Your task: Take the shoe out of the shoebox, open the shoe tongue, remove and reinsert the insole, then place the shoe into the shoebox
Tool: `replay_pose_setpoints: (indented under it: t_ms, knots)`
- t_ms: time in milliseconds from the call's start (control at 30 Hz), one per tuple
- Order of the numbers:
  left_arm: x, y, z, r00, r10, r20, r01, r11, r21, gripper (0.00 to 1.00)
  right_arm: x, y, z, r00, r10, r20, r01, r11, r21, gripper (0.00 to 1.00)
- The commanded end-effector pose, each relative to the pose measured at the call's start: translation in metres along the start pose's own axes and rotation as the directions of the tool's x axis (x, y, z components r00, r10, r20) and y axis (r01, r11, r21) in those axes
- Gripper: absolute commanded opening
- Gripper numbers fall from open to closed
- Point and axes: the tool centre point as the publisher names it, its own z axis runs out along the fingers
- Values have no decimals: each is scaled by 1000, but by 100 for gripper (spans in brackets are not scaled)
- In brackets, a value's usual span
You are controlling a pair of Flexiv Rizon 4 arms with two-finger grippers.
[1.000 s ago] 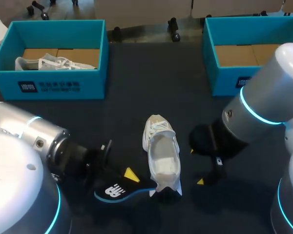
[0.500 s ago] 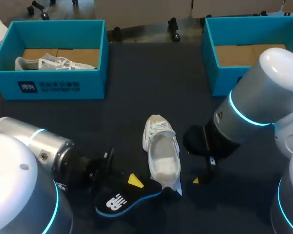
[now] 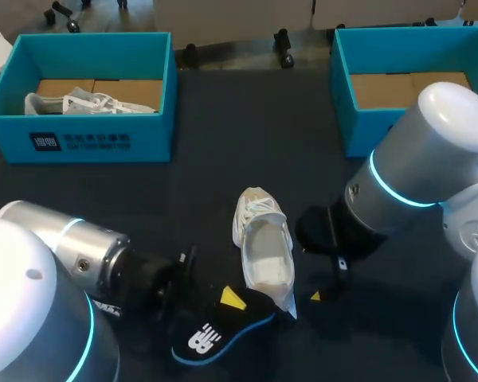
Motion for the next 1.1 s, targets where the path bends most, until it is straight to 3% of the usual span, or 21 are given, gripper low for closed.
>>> replay_pose_setpoints:
  t_ms: [33,400,733,1100]
  knots:
    - [-1,4,7,1000,2,3,-2,1000,-5,0,0,1,2,1000,0,2,0,1000,1,100]
    - [-4,15,11,1000,20,9,-20,999,-42,0,0,1,2,1000,0,2,0,1000,1,100]
    - [-10,-4,4,1000,6,7,-6,1000,-27,0,-1,1,2,1000,2,-4,-2,1000,4,100]
    - [-16,-10,0,1000,-7,18,7,1000,-24,0,-8,4,1,999,44,-29,-43,998,55,100]
